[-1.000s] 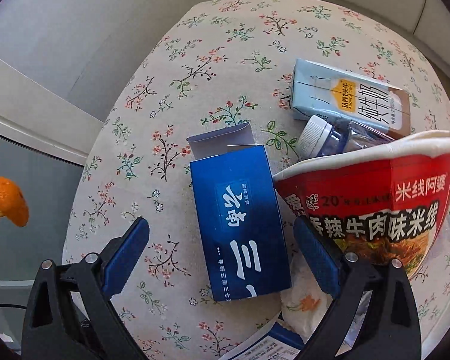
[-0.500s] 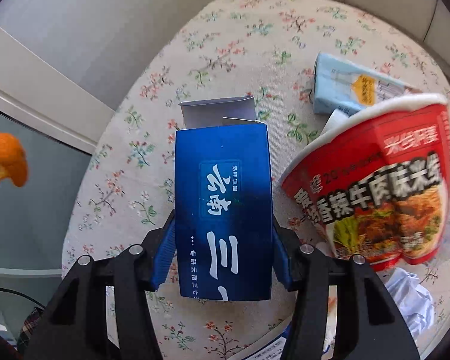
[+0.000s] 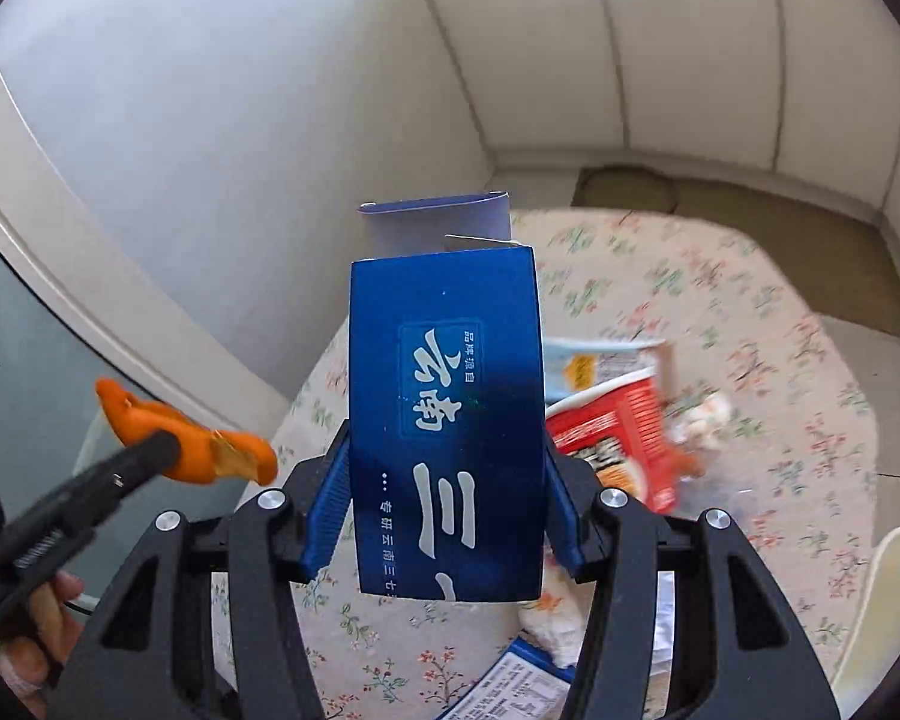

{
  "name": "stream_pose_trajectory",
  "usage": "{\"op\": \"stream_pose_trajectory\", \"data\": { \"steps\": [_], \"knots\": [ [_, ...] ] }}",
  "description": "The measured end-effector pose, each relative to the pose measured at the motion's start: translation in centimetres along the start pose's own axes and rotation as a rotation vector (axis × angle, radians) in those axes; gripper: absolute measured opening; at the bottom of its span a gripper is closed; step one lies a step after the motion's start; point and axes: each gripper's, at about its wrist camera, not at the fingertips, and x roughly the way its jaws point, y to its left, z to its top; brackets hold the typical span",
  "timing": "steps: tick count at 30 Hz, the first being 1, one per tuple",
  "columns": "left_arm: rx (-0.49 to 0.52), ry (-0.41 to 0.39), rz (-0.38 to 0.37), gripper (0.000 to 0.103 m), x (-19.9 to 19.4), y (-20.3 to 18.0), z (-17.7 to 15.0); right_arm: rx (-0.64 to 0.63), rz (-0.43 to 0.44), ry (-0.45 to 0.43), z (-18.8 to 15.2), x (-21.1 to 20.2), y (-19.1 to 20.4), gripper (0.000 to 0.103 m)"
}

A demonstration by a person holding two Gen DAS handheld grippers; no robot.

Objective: Collect trash
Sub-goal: 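Carry the blue box with the right gripper and drop it into the bin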

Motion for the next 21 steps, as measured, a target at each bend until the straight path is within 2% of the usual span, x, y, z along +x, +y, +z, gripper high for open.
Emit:
{"op": "stream_pose_trajectory", "data": {
  "steps": [6, 10, 14, 18, 21],
  "knots": [
    [0.048, -0.006, -0.044, 0.015, 0.7, -2.8, -0.6, 0.070, -0.097, -0.179, -0.4, -7.0, -4.5, 0.055],
    [0.078, -0.003, -0.065, 0.015, 1.5, -4.8, -1.3, 0.150, -0.165, -0.261, -1.8, -11.4, -8.7, 0.055],
    [0.108, 0.000, -0.083, 0.015, 2.4, -6.9, -2.0, 0.243, -0.286, -0.337, -4.1, -15.1, -13.4, 0.055],
    [0.151, 0.012, -0.105, 0.015, 3.4, -9.3, -3.1, 0.357, -0.417, -0.368, -7.3, -17.5, -18.3, 0.055],
    [0.197, 0.024, -0.123, 0.015, 4.2, -11.5, -4.1, 0.419, -0.482, -0.364, -9.5, -18.1, -21.3, 0.057]
  ]
}}
